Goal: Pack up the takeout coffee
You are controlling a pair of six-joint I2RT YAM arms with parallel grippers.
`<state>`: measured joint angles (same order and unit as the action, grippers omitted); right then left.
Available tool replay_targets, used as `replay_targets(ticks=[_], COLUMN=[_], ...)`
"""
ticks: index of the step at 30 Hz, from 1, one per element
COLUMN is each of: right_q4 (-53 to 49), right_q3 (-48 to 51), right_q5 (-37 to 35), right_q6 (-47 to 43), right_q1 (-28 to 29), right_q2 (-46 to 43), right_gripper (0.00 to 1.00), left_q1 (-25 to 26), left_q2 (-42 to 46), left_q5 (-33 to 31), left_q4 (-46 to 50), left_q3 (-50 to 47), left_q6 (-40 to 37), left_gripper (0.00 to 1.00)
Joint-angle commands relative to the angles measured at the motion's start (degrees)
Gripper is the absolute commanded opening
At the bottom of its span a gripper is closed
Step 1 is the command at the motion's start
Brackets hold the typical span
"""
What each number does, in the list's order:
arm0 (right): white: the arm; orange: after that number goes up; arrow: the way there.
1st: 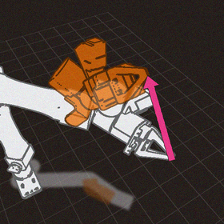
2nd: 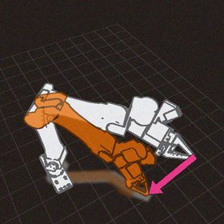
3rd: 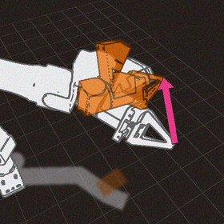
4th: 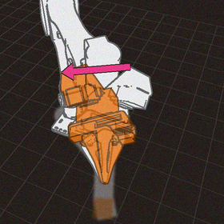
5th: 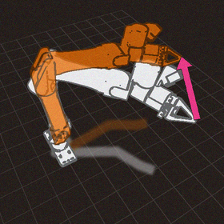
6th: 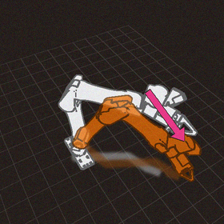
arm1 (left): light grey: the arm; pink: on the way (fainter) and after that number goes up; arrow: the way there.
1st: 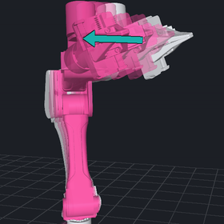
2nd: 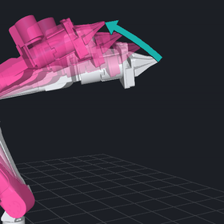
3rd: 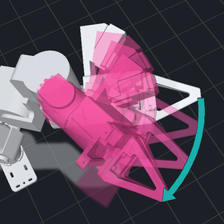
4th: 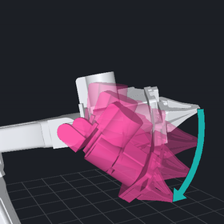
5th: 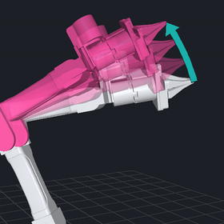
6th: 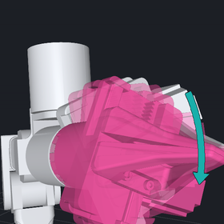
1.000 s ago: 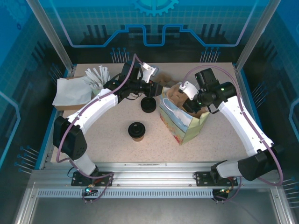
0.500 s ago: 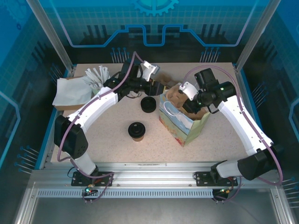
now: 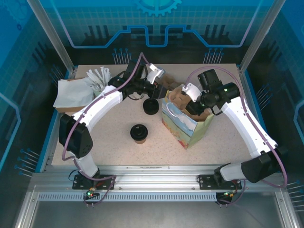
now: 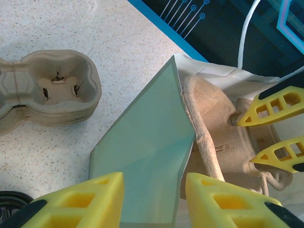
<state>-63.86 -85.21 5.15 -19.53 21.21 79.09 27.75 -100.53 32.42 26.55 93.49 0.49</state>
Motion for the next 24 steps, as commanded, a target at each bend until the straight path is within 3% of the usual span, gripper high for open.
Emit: replay_targets(ticks=[1,12,24], right_q4=[-2.8,-2.8,-2.7], right_q3=[-1.1,-0.1,0.7], right_q5=[0.2,-0.1,0.6], right_q6=[0.4,0.6,0.9], right_q1=[-0.4,-0.4,-0.4], right_q2=[0.0,-1.2,-2.4], right_gripper=[0.23,0.23,0.23], left_q1=[-0.5,-0.5,-0.5], left_q2=[-1.8,-1.1,3.3], left_q5=[-1.0,-3.9,-8.0], left_q4=[2.1,-2.1,-8.9], left_q3=[2.0,-0.6,-7.0], left_q6=[-0.8,2.7,7.3], left_gripper=[0.35,0.16,0.02])
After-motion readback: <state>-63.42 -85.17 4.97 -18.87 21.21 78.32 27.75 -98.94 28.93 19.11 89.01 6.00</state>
